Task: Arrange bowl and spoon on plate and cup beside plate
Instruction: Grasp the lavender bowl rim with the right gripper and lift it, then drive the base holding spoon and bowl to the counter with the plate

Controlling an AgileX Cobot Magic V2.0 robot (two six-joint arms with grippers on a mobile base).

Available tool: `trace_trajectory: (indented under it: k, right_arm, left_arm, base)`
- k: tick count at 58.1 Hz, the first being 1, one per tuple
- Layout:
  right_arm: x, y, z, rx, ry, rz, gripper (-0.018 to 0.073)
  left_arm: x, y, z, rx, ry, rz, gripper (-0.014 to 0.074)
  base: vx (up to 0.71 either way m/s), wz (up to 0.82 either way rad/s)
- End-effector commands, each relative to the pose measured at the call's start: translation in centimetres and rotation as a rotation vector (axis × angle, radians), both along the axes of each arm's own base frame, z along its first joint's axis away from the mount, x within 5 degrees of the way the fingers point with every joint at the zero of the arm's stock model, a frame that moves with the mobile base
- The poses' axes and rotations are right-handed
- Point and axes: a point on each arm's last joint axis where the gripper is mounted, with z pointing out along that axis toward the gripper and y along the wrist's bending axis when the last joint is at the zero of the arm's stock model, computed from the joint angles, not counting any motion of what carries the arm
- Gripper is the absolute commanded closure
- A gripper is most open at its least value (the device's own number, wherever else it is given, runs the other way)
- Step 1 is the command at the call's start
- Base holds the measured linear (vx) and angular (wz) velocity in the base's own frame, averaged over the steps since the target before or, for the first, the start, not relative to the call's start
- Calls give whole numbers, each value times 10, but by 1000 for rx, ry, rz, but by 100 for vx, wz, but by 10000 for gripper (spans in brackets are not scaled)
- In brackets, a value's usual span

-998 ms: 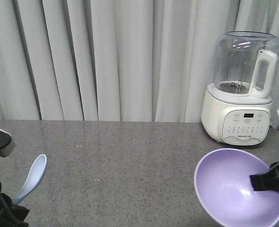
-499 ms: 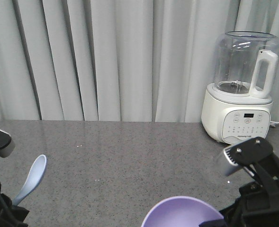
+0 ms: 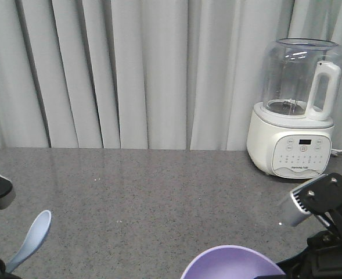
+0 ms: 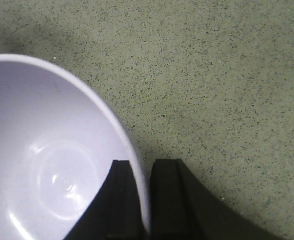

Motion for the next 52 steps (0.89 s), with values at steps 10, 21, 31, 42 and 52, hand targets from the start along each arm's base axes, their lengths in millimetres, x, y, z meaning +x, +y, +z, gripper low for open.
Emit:
trace_trajectory:
  k: [10, 21, 31, 42, 52]
  right_arm:
    - [0, 0, 17, 56, -84, -18, 443]
    - [0, 0, 17, 56, -84, -18, 443]
    - [0, 0, 17, 56, -84, -18, 443]
    - [0, 0, 17, 56, -84, -18, 443]
    - [0, 0, 17, 54, -85, -16, 443]
  left_arm:
    - [1, -3, 17, -66, -129, -3, 450]
    - [1, -3, 17, -66, -129, -3, 450]
    - [1, -3, 17, -66, -129, -3, 450]
    - [1, -3, 17, -66, -129, -3, 450]
    - [1, -3, 17, -66, -129, -3, 450]
  base:
    - [0, 0]
    - [0, 0]
    - [0, 0]
    - [0, 0]
    - [0, 0]
